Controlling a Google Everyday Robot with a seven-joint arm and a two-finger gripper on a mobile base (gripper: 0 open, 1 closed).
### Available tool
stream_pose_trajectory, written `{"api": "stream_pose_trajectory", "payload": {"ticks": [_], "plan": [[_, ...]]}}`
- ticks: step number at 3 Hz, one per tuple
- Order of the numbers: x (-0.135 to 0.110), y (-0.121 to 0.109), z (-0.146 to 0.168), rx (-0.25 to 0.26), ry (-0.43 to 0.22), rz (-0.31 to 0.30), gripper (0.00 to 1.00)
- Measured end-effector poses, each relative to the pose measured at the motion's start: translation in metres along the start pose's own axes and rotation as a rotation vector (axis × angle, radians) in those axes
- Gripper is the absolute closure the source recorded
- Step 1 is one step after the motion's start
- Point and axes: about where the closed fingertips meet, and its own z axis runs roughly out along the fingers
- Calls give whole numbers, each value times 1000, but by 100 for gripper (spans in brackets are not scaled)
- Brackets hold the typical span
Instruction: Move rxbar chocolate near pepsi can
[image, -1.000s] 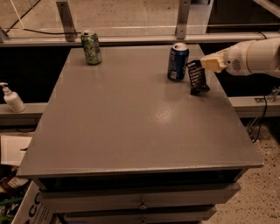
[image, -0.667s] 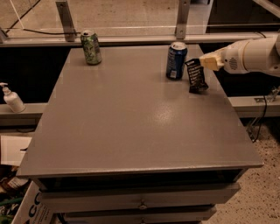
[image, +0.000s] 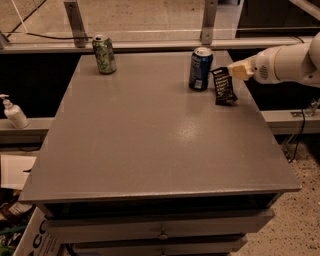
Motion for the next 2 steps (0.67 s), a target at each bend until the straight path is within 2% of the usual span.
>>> {"api": "stream_pose_trajectory", "payload": {"ticks": [2], "plan": [[-2, -4, 9, -8, 4, 3, 12]]}}
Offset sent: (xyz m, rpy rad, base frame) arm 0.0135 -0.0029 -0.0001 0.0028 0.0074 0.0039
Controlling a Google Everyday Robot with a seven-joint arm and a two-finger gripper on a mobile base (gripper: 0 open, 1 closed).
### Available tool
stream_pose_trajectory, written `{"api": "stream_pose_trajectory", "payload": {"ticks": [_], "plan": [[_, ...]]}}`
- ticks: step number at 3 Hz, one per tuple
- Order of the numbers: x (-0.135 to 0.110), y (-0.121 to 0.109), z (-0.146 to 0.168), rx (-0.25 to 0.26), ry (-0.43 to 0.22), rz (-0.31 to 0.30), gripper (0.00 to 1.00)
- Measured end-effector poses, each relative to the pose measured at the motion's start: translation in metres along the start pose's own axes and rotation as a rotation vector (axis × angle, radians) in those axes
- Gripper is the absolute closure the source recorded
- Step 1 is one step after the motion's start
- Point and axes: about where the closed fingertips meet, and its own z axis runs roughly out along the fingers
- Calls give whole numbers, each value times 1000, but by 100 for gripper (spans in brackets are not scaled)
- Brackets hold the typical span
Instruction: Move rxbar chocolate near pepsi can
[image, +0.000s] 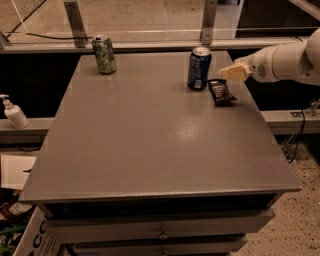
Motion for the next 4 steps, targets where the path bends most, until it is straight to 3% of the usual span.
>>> {"api": "stream_pose_trajectory", "payload": {"ticks": [1, 2, 4], "plan": [[-2, 0, 4, -10, -2, -1, 0], [-3, 0, -6, -25, -23, 1, 0], [32, -4, -62, -128, -79, -19, 0]]}}
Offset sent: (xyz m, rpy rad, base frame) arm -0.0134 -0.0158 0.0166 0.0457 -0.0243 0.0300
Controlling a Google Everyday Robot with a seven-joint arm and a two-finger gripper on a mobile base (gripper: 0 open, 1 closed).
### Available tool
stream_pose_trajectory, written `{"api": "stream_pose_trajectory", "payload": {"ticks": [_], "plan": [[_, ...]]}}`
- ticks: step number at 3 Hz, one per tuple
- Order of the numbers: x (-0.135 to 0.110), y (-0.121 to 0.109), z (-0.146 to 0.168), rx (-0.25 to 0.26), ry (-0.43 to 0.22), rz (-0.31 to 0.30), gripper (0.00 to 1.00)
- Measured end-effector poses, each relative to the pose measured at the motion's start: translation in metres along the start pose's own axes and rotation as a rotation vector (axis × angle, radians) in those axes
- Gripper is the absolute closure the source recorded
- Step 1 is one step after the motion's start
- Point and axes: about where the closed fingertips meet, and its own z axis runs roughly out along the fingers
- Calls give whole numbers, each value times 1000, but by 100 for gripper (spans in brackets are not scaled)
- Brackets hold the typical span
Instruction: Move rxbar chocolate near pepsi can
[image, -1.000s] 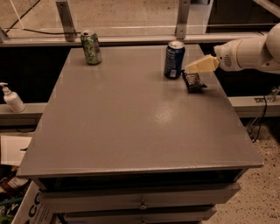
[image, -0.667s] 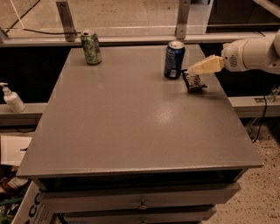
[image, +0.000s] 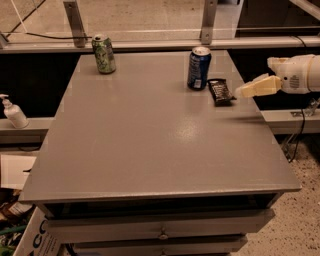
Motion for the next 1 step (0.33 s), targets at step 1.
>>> {"api": "stream_pose_trajectory", "payload": {"ticks": [1], "plan": [[0, 0, 0, 0, 0, 0, 0]]}}
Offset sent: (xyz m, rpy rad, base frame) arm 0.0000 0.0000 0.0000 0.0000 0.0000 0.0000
